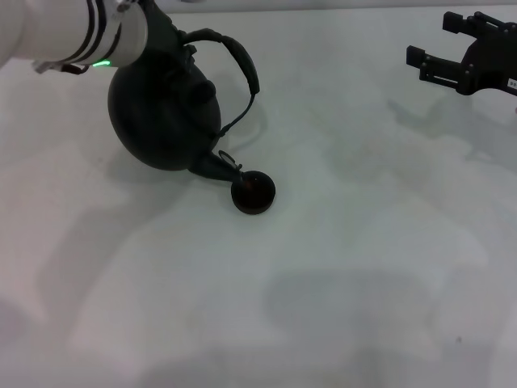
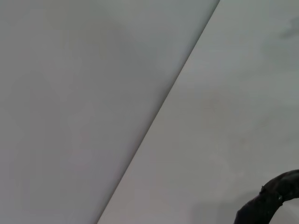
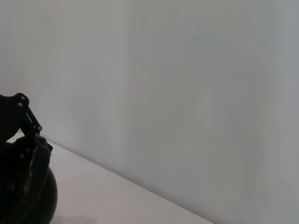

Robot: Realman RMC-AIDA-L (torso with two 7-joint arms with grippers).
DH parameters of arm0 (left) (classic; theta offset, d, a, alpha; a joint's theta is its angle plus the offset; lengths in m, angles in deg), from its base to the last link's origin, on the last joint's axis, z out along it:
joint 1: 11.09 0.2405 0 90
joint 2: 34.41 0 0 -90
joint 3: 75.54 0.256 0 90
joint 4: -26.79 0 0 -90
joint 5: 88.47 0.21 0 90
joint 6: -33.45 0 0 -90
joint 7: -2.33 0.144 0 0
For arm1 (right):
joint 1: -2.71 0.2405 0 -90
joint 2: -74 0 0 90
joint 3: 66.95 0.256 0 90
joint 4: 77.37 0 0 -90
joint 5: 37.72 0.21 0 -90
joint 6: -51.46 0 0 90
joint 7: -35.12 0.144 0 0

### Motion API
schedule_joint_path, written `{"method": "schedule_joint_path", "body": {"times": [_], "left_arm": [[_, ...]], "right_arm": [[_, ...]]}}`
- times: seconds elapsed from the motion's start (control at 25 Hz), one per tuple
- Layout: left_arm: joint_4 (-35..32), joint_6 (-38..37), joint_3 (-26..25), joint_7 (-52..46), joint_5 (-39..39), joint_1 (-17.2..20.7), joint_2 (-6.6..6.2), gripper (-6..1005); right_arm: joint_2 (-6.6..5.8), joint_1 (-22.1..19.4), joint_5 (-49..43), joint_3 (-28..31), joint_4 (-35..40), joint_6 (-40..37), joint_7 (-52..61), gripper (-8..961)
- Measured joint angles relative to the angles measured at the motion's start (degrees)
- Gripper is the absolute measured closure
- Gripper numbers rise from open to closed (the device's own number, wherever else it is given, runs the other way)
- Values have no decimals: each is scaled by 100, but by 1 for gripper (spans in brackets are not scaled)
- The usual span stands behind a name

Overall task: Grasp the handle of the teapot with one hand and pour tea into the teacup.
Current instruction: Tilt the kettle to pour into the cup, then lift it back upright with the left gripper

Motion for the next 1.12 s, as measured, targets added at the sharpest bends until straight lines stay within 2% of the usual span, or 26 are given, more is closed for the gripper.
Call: {"method": "schedule_joint_path", "body": {"times": [0.64,0.8,1.12], "left_arm": [[49,2,-83,-16,0,-42,20,876],[-46,186,-226,-132,-5,183,43,877],[-462,660,-195,-345,-175,843,50,877]], "right_arm": [[0,10,1,-4,5,-56,0,108],[0,2,1,-4,21,-95,0,108],[0,31,3,-4,61,-218,0,108]]}}
